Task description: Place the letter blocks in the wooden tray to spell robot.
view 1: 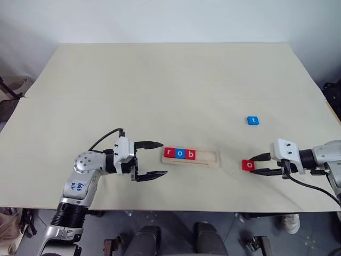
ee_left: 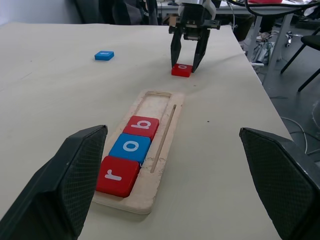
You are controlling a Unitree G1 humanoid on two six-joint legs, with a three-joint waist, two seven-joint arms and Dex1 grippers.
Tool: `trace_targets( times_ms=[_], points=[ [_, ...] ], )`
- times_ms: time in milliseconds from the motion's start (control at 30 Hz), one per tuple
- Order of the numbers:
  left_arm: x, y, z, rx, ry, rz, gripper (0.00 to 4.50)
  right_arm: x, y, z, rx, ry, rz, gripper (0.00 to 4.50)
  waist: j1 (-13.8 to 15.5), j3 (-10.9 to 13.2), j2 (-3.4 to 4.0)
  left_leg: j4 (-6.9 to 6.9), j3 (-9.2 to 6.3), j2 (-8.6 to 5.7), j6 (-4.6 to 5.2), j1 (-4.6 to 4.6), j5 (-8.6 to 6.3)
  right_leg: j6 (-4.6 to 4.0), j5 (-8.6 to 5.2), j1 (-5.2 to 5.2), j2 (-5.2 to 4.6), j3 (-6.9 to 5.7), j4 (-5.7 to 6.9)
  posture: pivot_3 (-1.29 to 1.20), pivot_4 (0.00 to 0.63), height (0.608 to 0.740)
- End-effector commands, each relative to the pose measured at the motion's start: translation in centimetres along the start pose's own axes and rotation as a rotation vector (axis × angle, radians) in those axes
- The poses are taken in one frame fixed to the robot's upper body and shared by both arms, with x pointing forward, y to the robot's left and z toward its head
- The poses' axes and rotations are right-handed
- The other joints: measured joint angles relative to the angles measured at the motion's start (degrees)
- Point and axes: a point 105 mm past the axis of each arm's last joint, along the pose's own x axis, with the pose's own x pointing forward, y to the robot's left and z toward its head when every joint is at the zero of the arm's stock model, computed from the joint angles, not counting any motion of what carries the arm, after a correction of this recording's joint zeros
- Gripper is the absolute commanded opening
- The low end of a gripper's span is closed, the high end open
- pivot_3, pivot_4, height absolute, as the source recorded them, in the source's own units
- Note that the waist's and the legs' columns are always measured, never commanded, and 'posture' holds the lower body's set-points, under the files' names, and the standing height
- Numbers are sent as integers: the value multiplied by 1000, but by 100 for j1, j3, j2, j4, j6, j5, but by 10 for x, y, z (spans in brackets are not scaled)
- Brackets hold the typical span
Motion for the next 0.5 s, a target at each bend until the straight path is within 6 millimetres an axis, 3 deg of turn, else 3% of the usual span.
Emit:
trace_targets(
  times_ms=[33, 167, 267, 500],
  points=[
    [0, -3, 9, 35, -14, -17, 4500, 6, -7, 40, -36, -95, -8, 1458, -5, 1, 1, -1, 0, 1, -1, 0, 0, 0, 0, -2, 0, 0, 1, 0, 150, 740],
    [-1, -2, 8, 37, -9, -9, 4500, 26, -5, 79, -35, -166, 29, 1458, 15, 1, 2, 1, -2, 1, -1, -3, 0, 0, 0, -2, 0, 0, -1, 0, 150, 740],
    [-2, -4, 8, 38, -4, -18, 4500, 41, -9, 95, -17, -167, 19, 1458, 17, 1, 1, 2, -4, -1, -1, -4, 0, 0, 0, -2, -2, -1, -1, 0, 150, 740],
    [0, -4, 8, 40, -10, -8, 4500, 69, -8, 101, -52, -116, 62, 1458, 24, 1, 1, 3, -9, -6, 0, -11, 0, -1, 1, -5, -8, -9, -1, 0, 150, 740]
  ],
)
